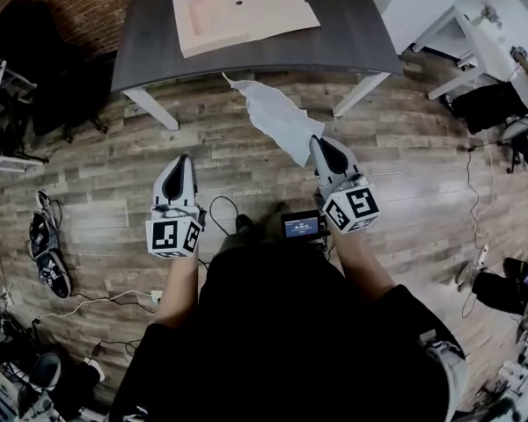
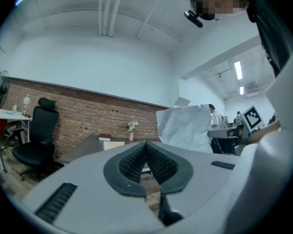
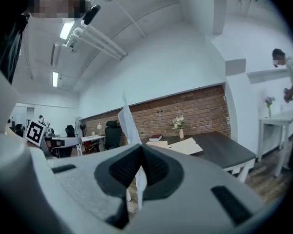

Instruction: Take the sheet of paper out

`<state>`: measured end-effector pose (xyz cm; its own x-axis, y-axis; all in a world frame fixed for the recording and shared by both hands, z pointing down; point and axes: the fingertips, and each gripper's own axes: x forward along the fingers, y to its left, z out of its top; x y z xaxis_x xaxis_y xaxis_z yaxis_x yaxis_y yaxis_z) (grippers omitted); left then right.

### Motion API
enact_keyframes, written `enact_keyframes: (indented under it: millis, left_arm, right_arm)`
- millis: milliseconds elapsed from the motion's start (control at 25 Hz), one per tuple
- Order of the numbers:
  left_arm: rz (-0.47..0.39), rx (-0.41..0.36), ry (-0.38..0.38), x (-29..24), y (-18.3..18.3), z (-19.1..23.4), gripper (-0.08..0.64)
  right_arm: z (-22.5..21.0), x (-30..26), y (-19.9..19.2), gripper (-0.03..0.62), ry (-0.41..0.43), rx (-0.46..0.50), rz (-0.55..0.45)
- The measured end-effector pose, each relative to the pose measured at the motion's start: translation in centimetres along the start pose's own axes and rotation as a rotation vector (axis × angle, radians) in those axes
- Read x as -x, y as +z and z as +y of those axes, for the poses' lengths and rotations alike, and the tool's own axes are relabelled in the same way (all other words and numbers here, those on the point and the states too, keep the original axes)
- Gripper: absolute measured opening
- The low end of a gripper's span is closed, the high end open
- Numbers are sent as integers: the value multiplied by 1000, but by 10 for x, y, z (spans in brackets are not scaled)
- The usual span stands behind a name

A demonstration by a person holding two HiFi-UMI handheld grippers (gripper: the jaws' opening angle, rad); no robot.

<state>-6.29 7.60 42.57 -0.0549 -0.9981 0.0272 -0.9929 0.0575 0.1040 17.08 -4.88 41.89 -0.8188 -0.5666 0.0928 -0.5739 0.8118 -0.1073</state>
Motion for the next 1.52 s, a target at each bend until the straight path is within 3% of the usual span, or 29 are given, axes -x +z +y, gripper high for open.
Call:
enact_keyframes:
  millis: [280, 600, 760, 1280, 1520]
  left_arm:
    - [14, -13, 39, 42, 2, -53, -5]
    - [28, 12, 8, 71, -18, -163, -5]
    - [58, 18, -12, 81, -29, -193, -5]
    - [45, 28, -121, 75, -24, -211, -5]
    - [54, 40, -110, 89, -24, -190, -5]
  right_arm:
    - [2, 53, -5, 3, 56, -2, -1]
    - [-23, 142, -33, 3, 106, -9, 25]
    - [-32, 164, -39, 3, 103, -27, 9]
    - [-33, 180, -37, 2, 46, -39, 16]
    - [-4, 168, -47, 3, 69, -72, 53]
